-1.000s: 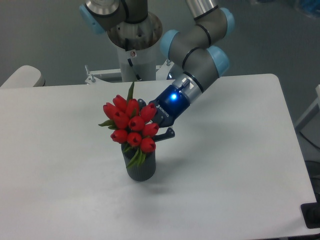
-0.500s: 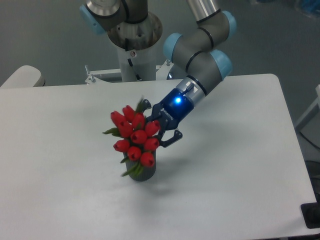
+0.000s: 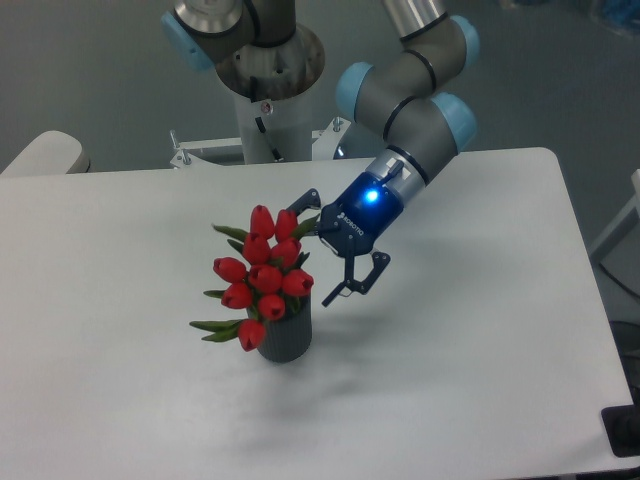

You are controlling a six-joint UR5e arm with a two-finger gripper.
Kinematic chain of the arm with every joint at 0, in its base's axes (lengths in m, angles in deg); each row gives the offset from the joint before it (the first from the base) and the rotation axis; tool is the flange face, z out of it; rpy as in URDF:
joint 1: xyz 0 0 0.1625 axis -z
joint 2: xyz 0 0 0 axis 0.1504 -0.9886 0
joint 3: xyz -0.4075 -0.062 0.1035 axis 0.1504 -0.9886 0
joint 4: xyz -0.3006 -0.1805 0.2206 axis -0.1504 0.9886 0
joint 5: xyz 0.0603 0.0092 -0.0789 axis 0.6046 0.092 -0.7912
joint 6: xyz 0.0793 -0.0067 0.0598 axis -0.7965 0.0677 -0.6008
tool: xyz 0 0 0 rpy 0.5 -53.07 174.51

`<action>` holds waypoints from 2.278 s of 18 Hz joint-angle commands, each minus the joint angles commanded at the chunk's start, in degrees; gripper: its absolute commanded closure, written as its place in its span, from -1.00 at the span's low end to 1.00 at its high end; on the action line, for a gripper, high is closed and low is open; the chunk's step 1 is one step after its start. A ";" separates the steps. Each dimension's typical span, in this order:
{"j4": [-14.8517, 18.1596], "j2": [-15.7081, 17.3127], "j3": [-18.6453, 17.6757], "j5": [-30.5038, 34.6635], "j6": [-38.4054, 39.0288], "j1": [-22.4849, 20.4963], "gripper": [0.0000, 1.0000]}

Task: Insert the flowers into the vase

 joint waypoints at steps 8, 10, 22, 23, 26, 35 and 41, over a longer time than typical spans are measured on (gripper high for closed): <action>0.53 -0.35 9.74 13.94 -0.71 -2.29 -1.00; 0.53 -1.49 12.56 20.89 -0.79 -2.12 -1.00; 2.45 -10.01 29.52 35.84 -0.09 0.34 -1.00; 2.98 -10.54 31.19 38.04 -0.09 1.13 -1.00; 4.39 -11.60 35.41 45.16 -0.88 4.03 -1.00; 13.17 -14.85 47.10 57.90 -7.62 6.58 -1.00; 19.16 -16.87 54.49 65.57 -15.20 8.08 -1.00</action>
